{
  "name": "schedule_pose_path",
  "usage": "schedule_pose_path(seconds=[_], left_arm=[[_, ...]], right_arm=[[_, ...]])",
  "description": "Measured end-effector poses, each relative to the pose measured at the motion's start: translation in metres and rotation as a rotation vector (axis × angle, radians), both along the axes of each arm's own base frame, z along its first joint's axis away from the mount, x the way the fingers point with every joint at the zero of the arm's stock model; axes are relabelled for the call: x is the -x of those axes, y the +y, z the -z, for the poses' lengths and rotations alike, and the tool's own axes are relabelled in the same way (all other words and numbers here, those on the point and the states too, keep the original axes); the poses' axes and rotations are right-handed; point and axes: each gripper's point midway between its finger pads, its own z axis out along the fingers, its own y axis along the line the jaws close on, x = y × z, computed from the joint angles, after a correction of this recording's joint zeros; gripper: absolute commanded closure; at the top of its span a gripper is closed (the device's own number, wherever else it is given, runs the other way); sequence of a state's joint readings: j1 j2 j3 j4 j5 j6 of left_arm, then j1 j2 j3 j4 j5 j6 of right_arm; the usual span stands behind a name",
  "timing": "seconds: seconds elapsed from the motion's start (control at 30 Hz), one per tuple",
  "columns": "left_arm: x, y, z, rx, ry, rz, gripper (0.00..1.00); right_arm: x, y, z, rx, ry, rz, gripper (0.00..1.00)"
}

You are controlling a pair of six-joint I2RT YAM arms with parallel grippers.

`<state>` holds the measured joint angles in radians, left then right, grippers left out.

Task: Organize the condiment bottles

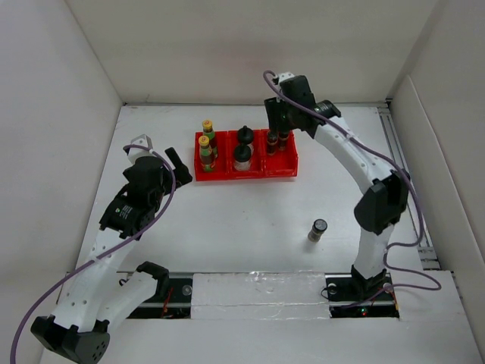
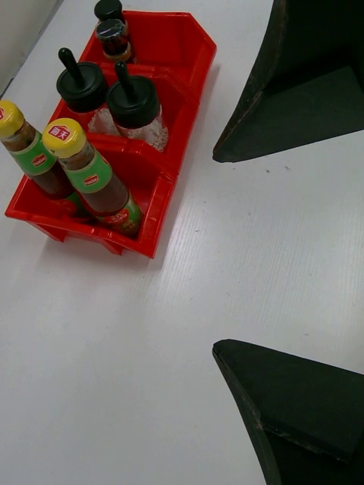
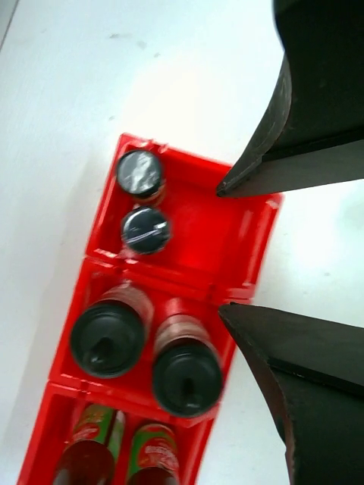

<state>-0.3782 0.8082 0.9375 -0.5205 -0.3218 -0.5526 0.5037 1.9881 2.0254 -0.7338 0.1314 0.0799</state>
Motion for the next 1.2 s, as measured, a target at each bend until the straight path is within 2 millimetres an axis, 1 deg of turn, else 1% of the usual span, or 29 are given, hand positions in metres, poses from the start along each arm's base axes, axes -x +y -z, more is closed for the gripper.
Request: schedule_pose_path(seconds=[0.03, 0.07, 0.1, 0.2, 0.3, 0.37, 0.47, 0.53, 0.6, 0.7, 0.77, 0.87, 0.97, 1.0, 1.07, 1.2], left_arm=[[0.000, 0.000, 0.000, 0.000, 0.000, 0.000, 0.01], [0.000, 0.000, -0.001, 0.001, -0.002, 0.000, 0.01], [0.000, 0.000, -0.001, 0.001, -0.003, -0.001, 0.01], [0.001, 0.000, -0.002, 0.003, -0.008, -0.001, 0.01], [0.001, 0.001, -0.003, 0.005, -0.011, -0.001, 0.01], [0.001, 0.001, -0.003, 0.004, -0.011, -0.001, 0.01], [0.001, 0.001, -0.003, 0.004, -0.011, -0.003, 0.01], [0.001, 0.001, -0.003, 0.004, -0.010, -0.003, 0.01], [0.001, 0.001, -0.003, 0.003, -0.010, -0.003, 0.01], [0.001, 0.001, -0.003, 0.003, -0.010, -0.004, 0.01], [0.001, 0.001, -0.002, 0.003, -0.010, -0.004, 0.01], [0.000, 0.001, -0.001, 0.001, -0.005, -0.004, 0.01], [-0.001, 0.000, 0.001, -0.002, 0.004, -0.003, 0.01], [-0.001, 0.000, 0.002, -0.004, 0.008, -0.003, 0.01], [-0.002, -0.001, 0.005, -0.007, 0.020, 0.000, 0.01], [-0.005, -0.003, 0.012, -0.014, 0.047, 0.006, 0.01]], right_arm=[[0.013, -0.010, -0.011, -0.002, -0.006, 0.022, 0.37], [0.022, -0.015, -0.013, -0.015, -0.022, 0.040, 0.38], [0.037, -0.026, -0.011, -0.006, -0.014, 0.068, 0.37], [0.097, -0.057, 0.004, 0.035, 0.015, 0.153, 0.36], [0.155, -0.068, 0.013, 0.011, 0.010, 0.163, 0.36], [0.186, -0.076, 0.020, -0.019, 0.012, 0.162, 0.36], [0.216, -0.097, 0.035, -0.056, 0.021, 0.198, 0.36], [0.229, -0.107, 0.044, -0.067, 0.030, 0.221, 0.36], [0.237, -0.111, 0.053, -0.071, 0.046, 0.242, 0.35], [0.243, -0.106, 0.064, -0.076, 0.076, 0.249, 0.35], [0.246, -0.100, 0.075, -0.070, 0.113, 0.257, 0.35], [0.250, -0.097, 0.099, -0.042, 0.177, 0.289, 0.35], [0.257, -0.102, 0.125, 0.002, 0.238, 0.339, 0.35], [0.261, -0.103, 0.130, 0.014, 0.250, 0.348, 0.35], [0.267, -0.105, 0.134, 0.023, 0.259, 0.366, 0.35], [0.271, -0.103, 0.126, -0.038, 0.240, 0.392, 0.35]])
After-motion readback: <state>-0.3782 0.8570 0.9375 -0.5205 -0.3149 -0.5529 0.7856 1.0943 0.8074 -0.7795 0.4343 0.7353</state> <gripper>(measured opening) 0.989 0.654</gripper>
